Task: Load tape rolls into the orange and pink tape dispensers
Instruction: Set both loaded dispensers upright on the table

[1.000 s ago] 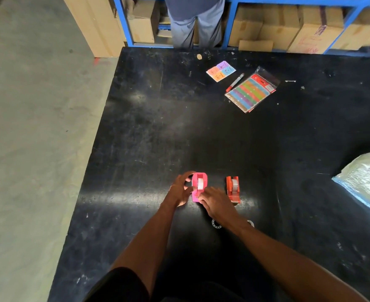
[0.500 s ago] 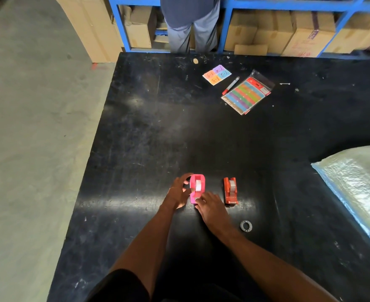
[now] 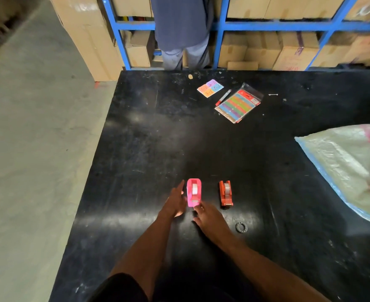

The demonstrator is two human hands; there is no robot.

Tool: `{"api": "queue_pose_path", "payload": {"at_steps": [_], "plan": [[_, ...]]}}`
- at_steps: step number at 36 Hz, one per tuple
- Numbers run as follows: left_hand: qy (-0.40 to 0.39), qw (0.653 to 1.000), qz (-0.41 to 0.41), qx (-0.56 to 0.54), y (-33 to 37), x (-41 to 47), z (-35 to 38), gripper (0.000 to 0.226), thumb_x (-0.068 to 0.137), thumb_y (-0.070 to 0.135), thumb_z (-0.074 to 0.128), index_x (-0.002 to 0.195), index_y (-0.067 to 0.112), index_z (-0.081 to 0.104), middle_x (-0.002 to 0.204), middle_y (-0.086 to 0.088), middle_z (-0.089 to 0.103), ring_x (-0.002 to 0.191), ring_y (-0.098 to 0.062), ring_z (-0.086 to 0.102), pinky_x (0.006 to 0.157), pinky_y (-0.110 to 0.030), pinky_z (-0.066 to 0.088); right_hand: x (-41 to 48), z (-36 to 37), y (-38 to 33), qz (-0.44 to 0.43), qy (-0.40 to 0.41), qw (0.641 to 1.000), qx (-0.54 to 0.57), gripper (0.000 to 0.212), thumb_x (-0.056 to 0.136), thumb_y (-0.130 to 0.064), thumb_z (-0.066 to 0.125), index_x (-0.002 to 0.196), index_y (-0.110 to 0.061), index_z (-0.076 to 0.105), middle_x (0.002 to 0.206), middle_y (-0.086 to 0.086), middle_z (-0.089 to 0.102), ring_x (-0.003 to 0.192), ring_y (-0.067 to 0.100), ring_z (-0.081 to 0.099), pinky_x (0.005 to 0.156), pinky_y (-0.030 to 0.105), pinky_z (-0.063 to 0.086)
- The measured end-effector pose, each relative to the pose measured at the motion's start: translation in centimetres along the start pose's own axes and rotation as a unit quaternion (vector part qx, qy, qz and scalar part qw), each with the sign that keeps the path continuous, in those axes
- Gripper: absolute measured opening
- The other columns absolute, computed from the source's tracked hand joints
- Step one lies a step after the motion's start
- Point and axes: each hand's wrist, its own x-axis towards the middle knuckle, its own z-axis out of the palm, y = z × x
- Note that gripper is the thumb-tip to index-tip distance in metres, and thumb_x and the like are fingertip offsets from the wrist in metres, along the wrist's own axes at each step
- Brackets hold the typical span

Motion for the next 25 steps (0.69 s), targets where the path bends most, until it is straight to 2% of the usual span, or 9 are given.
{"api": "queue_pose_path", "payload": {"at_steps": [5, 8, 13, 16, 19, 22, 25], "plan": [[-0.019, 0.999, 0.019, -0.020, -0.6, -3.4, 0.4, 0.073, 0.098, 0.007, 0.049, 0.157, 0.015, 0.007, 0.158, -0.015, 0.034, 0.140, -0.032, 0.041, 0.113, -0.039, 0.035, -4.5, 0.4, 0.1, 0.008, -0.009, 0.999, 0.046, 0.028, 0.102, -0.034, 0.042, 0.114, -0.018, 0.061, 0.119, 0.001, 0.058, 0.101, 0.020, 0.062, 0.084, 0.030, 0.048], [-0.011, 0.999, 0.046, -0.011, -3.1, -6.0, 1.0, 0.074, 0.094, 0.013, 0.054, 0.156, 0.019, 0.015, 0.157, -0.011, 0.036, 0.139, -0.028, 0.043, 0.114, -0.039, 0.039, -8.5, 1.5, 0.6, 0.019, -0.008, 0.998, 0.051, 0.026, 0.101, -0.037, 0.041, 0.109, -0.022, 0.060, 0.113, -0.002, 0.061, 0.096, 0.021, 0.065, 0.082, 0.034, 0.051], [0.056, 0.995, 0.076, -0.022, -5.6, -10.2, 3.5, 0.048, 0.087, 0.022, 0.054, 0.133, 0.008, 0.051, 0.135, -0.012, 0.057, 0.118, -0.022, 0.057, 0.106, -0.041, 0.046, -13.4, 3.4, 2.9, 0.094, 0.001, 0.993, 0.065, 0.016, 0.096, -0.036, 0.051, 0.094, -0.026, 0.063, 0.095, -0.003, 0.066, 0.083, 0.021, 0.067, 0.074, 0.037, 0.053], [0.061, 0.996, 0.063, -0.035, -5.6, -11.1, 5.1, 0.036, 0.087, 0.023, 0.057, 0.123, 0.019, 0.059, 0.124, -0.004, 0.065, 0.108, -0.017, 0.063, 0.097, -0.043, 0.051, -14.8, 3.3, 4.2, 0.141, 0.023, 0.988, 0.061, 0.010, 0.094, -0.030, 0.060, 0.087, -0.024, 0.062, 0.089, -0.003, 0.066, 0.076, 0.020, 0.067, 0.069, 0.035, 0.052], [0.079, 0.994, 0.070, -0.014, -4.0, -11.1, 6.0, 0.030, 0.090, 0.022, 0.062, 0.120, 0.021, 0.062, 0.123, -0.001, 0.066, 0.111, -0.018, 0.062, 0.100, -0.036, 0.049, -14.7, 2.1, 5.1, 0.177, 0.055, 0.982, 0.040, 0.014, 0.089, -0.022, 0.071, 0.080, -0.020, 0.059, 0.081, 0.001, 0.064, 0.066, 0.024, 0.065, 0.059, 0.035, 0.048], [0.069, 0.993, 0.092, 0.037, -1.8, -10.6, 6.7, 0.032, 0.093, 0.025, 0.060, 0.125, 0.021, 0.060, 0.127, 0.002, 0.061, 0.117, -0.016, 0.058, 0.098, -0.025, 0.042, -14.3, 1.0, 6.0, 0.205, 0.086, 0.974, 0.039, 0.016, 0.087, -0.019, 0.073, 0.086, -0.017, 0.057, 0.085, 0.005, 0.061, 0.068, 0.027, 0.062, 0.061, 0.039, 0.049], [0.036, 0.989, 0.107, 0.094, -0.1, -9.4, 7.2, 0.042, 0.092, 0.029, 0.061, 0.133, 0.021, 0.052, 0.134, -0.001, 0.054, 0.122, -0.019, 0.054, 0.098, -0.027, 0.042, -13.5, 0.1, 7.1, 0.228, 0.091, 0.968, 0.058, 0.025, 0.087, -0.021, 0.071, 0.105, -0.015, 0.055, 0.100, 0.008, 0.059, 0.079, 0.028, 0.062, 0.067, 0.040, 0.051]]}}
